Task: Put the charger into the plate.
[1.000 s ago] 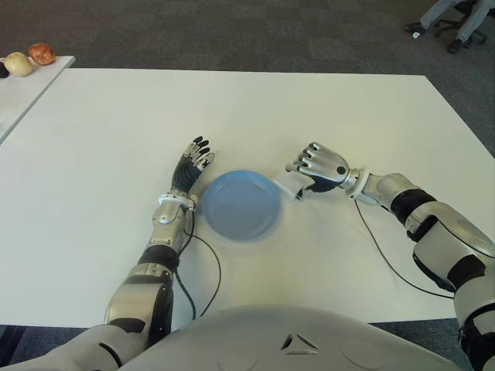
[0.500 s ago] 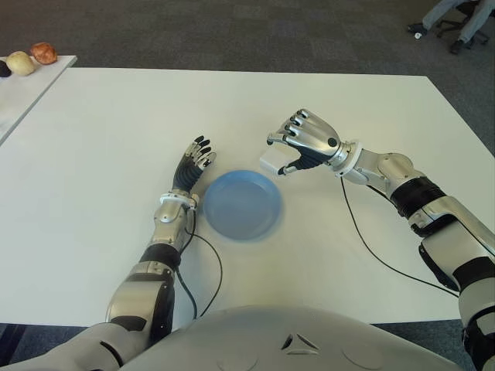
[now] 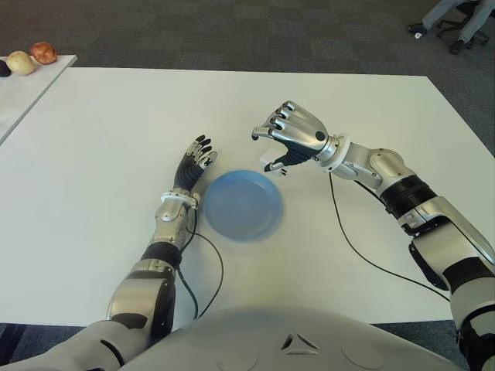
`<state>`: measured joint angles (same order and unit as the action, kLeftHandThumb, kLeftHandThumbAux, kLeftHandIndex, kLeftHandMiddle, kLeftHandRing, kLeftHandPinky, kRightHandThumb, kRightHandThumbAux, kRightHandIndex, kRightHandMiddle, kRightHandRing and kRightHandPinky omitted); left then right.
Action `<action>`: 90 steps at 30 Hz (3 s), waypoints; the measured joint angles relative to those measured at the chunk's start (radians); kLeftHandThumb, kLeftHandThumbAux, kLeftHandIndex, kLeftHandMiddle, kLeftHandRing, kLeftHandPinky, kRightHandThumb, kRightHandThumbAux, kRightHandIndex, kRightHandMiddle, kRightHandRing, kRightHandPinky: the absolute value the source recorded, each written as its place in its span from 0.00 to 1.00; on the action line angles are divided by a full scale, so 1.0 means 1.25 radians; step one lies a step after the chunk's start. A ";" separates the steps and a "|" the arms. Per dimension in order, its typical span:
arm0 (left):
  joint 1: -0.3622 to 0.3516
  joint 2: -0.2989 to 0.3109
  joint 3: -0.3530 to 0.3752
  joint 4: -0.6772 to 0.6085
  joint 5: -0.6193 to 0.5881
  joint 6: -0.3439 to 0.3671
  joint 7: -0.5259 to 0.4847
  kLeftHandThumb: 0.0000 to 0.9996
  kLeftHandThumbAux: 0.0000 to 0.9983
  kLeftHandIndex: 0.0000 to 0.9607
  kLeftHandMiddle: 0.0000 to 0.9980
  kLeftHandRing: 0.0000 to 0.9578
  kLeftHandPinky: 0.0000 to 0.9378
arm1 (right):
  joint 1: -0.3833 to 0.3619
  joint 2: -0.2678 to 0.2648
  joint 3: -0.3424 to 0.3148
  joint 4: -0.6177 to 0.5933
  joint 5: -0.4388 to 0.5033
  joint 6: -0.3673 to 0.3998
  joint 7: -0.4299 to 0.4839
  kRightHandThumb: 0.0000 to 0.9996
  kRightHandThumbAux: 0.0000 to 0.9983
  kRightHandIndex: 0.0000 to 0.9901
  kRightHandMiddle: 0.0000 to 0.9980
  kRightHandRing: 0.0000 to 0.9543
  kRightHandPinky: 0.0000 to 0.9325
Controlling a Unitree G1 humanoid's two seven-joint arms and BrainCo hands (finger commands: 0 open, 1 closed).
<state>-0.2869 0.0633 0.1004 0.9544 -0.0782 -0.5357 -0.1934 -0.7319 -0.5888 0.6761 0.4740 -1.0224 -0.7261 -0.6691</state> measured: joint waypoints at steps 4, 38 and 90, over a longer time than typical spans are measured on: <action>0.000 -0.001 0.000 0.000 0.001 0.000 0.000 0.00 0.54 0.08 0.13 0.13 0.17 | 0.005 0.005 -0.001 -0.011 -0.012 0.000 0.006 0.74 0.71 0.45 0.87 0.92 0.95; 0.005 -0.004 -0.003 -0.004 0.007 -0.006 0.016 0.00 0.57 0.09 0.14 0.15 0.18 | -0.034 0.036 -0.032 0.247 0.067 -0.024 0.305 0.43 0.51 0.04 0.06 0.06 0.06; 0.012 -0.002 -0.004 -0.011 0.023 -0.009 0.020 0.00 0.55 0.10 0.14 0.15 0.18 | -0.070 0.139 -0.025 0.502 0.110 0.137 0.405 0.27 0.46 0.00 0.00 0.00 0.01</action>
<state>-0.2713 0.0612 0.0952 0.9411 -0.0491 -0.5466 -0.1680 -0.8192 -0.4151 0.6443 1.1021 -0.8847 -0.5544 -0.1632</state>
